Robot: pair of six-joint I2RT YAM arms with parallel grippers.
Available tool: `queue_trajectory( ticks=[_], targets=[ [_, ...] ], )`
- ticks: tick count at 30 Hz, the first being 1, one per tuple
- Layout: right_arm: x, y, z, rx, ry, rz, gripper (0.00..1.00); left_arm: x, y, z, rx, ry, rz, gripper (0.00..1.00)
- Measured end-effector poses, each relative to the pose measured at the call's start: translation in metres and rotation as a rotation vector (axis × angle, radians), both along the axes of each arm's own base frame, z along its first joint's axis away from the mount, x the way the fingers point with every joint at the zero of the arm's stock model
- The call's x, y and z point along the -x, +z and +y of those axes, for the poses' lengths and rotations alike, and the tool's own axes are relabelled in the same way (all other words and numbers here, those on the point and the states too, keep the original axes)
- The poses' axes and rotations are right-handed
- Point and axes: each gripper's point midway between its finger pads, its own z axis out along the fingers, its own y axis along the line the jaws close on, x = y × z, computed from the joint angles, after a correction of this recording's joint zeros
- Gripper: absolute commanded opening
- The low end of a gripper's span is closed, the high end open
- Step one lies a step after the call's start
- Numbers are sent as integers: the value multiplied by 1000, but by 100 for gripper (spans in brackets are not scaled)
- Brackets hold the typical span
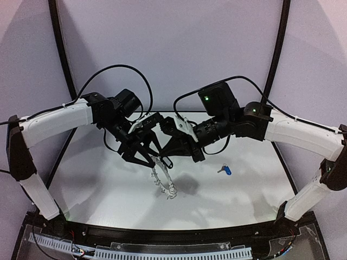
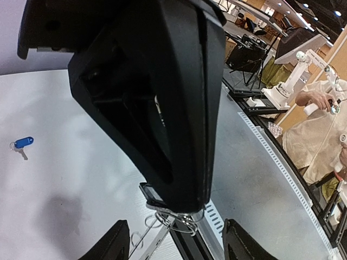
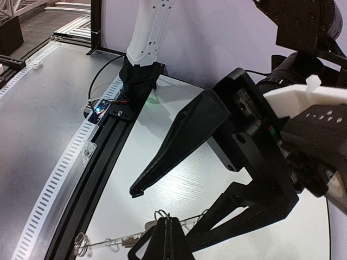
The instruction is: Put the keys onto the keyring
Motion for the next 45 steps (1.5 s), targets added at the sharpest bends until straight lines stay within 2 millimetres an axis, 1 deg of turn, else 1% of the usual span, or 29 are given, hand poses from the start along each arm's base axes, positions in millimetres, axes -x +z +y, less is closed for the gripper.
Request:
queue_trajectory(
  ticks=[5,10,17,23,28,31,37,42,45],
  targets=[
    [0,2,0,-5,2,-2,0,1,-3,1,-5,-8,-4,58],
    [1,1,0,1,6,2,0,1,-4,1,4,-17,-18,52],
    [8,2,-1,-3,42,18,0,2,-3,1,7,-24,-20,50],
    [13,3,-2,-6,69,23,0,0,-4,0,3,-34,-14,43],
    [15,7,-3,-11,81,22,0,-1,-2,-2,4,-45,-3,41],
    [15,8,-3,-14,81,20,0,0,0,-2,3,-49,7,40],
    [12,4,1,-9,76,19,0,2,3,-1,6,-52,16,35],
    [7,-1,6,-2,59,10,0,2,3,-1,0,-48,31,34],
    [2,2,9,-16,36,-11,0,2,3,-1,-6,-45,38,34]
  ],
)
